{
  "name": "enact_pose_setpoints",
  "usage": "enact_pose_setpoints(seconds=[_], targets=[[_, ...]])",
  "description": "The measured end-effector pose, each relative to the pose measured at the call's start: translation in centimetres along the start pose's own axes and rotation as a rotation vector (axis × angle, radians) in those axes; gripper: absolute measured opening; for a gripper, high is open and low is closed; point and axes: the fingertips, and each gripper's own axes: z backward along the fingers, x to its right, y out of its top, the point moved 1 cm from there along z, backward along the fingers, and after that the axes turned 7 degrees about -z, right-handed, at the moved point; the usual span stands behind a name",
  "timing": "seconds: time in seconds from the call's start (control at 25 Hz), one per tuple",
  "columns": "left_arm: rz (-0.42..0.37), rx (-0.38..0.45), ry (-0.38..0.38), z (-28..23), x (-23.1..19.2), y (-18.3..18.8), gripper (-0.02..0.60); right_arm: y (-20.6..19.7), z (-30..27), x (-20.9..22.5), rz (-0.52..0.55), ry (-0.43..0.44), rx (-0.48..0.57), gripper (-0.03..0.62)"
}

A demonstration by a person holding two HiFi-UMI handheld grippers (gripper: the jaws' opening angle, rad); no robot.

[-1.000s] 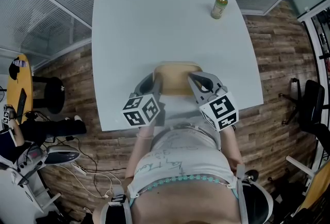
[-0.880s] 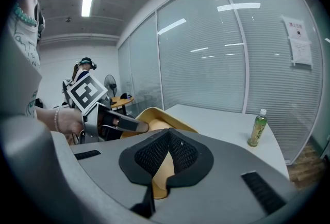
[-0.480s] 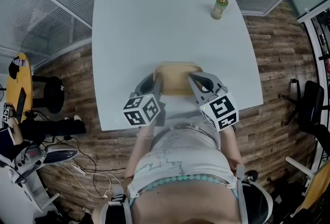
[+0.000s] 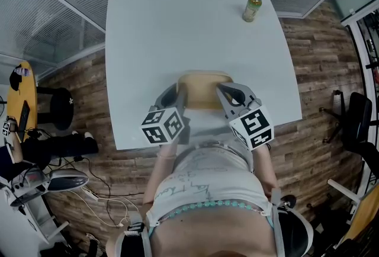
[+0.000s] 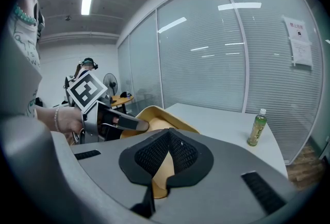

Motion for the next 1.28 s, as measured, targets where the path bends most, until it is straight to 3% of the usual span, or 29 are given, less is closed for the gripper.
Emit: enact_pose_setpoints(seconds=[1.28], targets=[[0.005, -0.003, -0.005, -0.22, 0.13, -0.38, 0.061, 0.09, 0.17, 0.34, -0.019, -0.009, 0.026, 0.0]])
